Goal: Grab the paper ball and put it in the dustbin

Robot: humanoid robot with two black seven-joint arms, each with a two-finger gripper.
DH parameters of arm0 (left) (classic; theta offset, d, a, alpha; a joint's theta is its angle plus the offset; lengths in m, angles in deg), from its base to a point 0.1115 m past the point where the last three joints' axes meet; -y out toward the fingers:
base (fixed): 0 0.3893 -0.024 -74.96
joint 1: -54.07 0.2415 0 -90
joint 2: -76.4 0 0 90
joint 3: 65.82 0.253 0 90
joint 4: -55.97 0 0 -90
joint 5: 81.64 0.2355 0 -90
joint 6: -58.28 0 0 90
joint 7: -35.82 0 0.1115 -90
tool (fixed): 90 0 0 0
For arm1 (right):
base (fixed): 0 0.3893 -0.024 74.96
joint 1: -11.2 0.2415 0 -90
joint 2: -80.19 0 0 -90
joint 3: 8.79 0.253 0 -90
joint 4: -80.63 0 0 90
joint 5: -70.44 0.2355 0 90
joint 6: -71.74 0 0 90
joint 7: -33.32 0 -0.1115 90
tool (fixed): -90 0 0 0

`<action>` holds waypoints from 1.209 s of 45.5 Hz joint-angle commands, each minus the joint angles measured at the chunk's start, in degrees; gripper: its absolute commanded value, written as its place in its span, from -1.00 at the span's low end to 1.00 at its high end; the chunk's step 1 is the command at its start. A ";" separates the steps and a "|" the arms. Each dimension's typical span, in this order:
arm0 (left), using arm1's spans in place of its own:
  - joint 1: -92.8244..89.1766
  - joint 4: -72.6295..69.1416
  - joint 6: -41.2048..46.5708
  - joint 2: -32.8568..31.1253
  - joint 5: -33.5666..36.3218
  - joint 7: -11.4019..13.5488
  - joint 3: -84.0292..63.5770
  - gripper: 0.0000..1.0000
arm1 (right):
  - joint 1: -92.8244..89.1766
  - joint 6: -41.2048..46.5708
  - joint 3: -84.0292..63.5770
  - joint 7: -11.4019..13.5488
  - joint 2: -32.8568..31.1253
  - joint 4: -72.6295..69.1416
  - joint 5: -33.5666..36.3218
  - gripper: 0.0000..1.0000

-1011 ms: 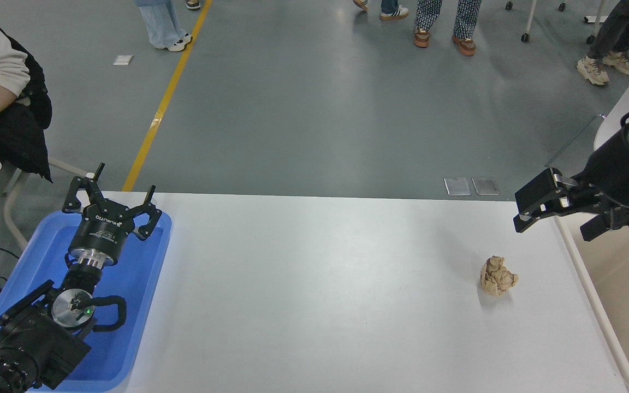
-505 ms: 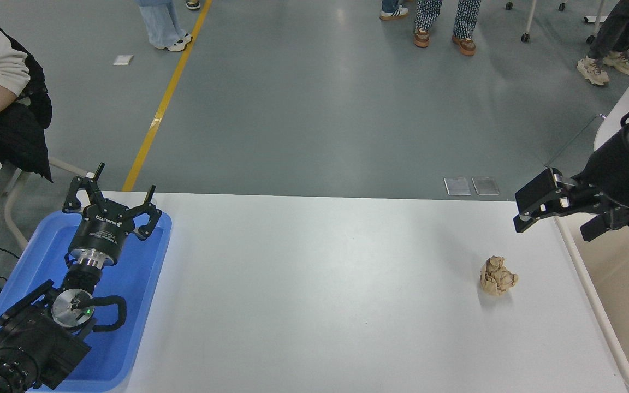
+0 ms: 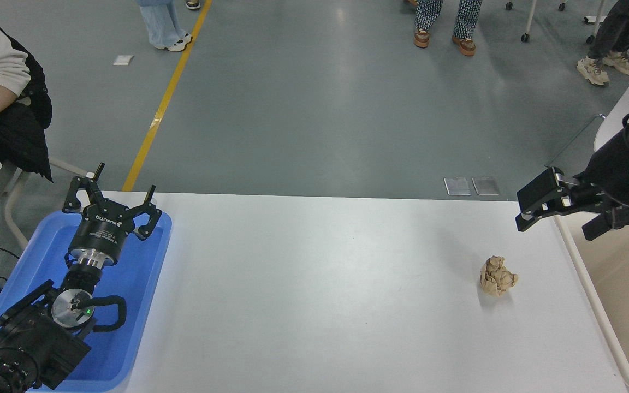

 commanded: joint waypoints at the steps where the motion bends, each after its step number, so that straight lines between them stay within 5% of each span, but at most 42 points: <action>1: 0.00 0.00 0.00 0.00 0.07 -0.01 0.00 1.00 | -1.31 0.00 -0.01 -0.01 -0.32 1.46 -0.13 1.00; 32: 0.00 0.00 0.00 0.00 0.08 -0.01 0.00 1.00 | -10.44 -0.26 1.83 -0.10 -0.23 13.40 2.07 1.00; 55: 0.00 0.00 0.00 0.00 0.08 -0.01 0.00 1.00 | -39.27 -31.80 9.65 -0.10 3.63 31.69 -2.15 1.00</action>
